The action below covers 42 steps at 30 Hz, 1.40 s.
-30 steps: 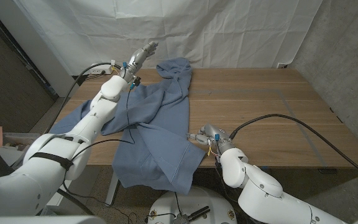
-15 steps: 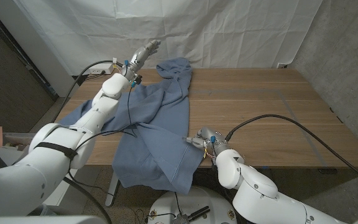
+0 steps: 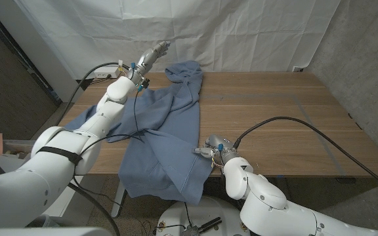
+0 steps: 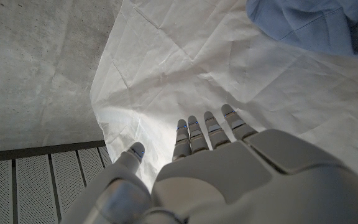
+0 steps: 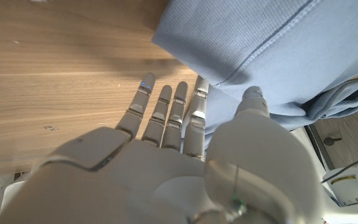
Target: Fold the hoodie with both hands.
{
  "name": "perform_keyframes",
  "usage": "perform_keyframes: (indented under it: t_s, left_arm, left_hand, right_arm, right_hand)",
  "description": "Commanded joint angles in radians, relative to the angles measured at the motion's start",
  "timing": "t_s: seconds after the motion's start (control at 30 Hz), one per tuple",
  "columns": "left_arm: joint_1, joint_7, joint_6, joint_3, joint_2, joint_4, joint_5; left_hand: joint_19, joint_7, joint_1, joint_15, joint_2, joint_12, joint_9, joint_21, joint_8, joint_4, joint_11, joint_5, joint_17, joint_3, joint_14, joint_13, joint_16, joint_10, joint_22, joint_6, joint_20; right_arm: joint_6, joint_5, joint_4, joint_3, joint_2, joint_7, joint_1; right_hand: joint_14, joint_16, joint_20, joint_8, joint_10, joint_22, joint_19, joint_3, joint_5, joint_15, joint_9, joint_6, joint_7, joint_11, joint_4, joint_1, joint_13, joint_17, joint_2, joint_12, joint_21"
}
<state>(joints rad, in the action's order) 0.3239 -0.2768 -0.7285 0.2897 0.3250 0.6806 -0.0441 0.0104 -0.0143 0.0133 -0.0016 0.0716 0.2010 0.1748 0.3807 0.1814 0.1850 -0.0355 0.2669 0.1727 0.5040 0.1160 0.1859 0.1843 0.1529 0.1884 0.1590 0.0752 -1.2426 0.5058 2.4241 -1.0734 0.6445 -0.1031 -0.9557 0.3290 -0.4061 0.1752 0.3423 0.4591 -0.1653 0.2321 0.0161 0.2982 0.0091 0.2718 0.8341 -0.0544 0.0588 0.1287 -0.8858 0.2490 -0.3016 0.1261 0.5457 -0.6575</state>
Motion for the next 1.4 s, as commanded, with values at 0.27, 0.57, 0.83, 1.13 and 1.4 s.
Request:
perform_keyframes:
  t_s: [0.27,0.57,0.83,1.13,1.4]
  left_arm:
    - [0.054,-0.009,0.027,-0.01,0.025,0.108,-0.014]
    - [0.067,-0.008,0.027,-0.014,0.029,0.132,-0.024]
    - [0.071,-0.007,0.033,-0.016,0.034,0.137,-0.029]
    - [0.025,-0.015,-0.008,-0.014,0.015,0.042,-0.032]
    - [-0.048,-0.029,-0.072,-0.009,-0.014,-0.103,-0.029]
  left_hand:
    - [0.002,-0.007,0.001,-0.004,0.099,-0.002,0.004,-0.002,0.003,-0.001,0.0,0.002,0.001,0.007,0.0,0.001,-0.002,-0.006,0.006,-0.002,0.004]
    - [0.002,-0.008,0.001,-0.004,0.098,-0.001,0.004,-0.003,0.003,-0.001,-0.005,0.001,0.001,0.008,0.0,0.001,-0.002,-0.004,0.006,-0.002,0.002]
    - [0.002,-0.008,0.001,-0.004,0.098,-0.002,0.004,-0.004,0.002,-0.001,-0.002,0.001,0.001,0.009,-0.001,0.001,-0.002,-0.007,0.006,-0.004,0.002]
    - [0.002,-0.01,0.001,-0.005,0.098,-0.002,0.003,-0.005,0.002,-0.002,-0.002,0.001,0.001,0.01,-0.001,0.001,-0.002,-0.009,0.006,-0.006,-0.002]
    - [0.002,-0.011,0.001,-0.005,0.097,-0.002,0.003,-0.005,0.002,-0.002,-0.002,0.001,0.001,0.011,-0.002,0.001,-0.002,-0.008,0.006,-0.006,-0.004]
  right_arm:
    - [0.4,-0.308,-0.006,0.343,-0.018,-0.098,-0.268]
    - [0.647,-0.476,-0.105,0.475,-0.077,-0.059,-0.32]
    - [0.729,-0.462,-0.18,0.453,-0.094,-0.036,-0.25]
    - [0.894,-0.435,-0.242,0.437,-0.104,-0.08,-0.207]
    - [0.906,-0.475,-0.263,0.432,-0.111,-0.039,-0.162]
  right_hand:
    - [0.14,0.012,-0.057,0.101,0.166,-0.006,0.093,-0.159,0.043,-0.087,-0.011,0.243,0.002,-0.061,0.038,-0.224,-0.015,-0.006,0.049,0.049,0.041]
    - [0.152,0.021,-0.07,0.114,0.196,-0.006,0.107,-0.194,0.043,-0.089,0.003,0.247,-0.026,-0.058,0.03,-0.249,-0.015,-0.012,0.052,0.058,0.048]
    - [0.163,0.025,-0.072,0.12,0.212,-0.006,0.113,-0.211,0.042,-0.091,0.012,0.245,-0.03,-0.053,0.024,-0.256,-0.01,-0.015,0.05,0.066,0.054]
    - [0.166,0.032,-0.078,0.127,0.217,-0.006,0.105,-0.225,0.039,-0.105,0.022,0.243,-0.032,-0.071,0.015,-0.255,-0.003,-0.021,0.048,0.072,0.065]
    - [0.169,0.039,-0.078,0.135,0.227,-0.006,0.096,-0.239,0.037,-0.114,0.032,0.242,-0.032,-0.083,0.011,-0.256,0.003,-0.026,0.045,0.081,0.076]
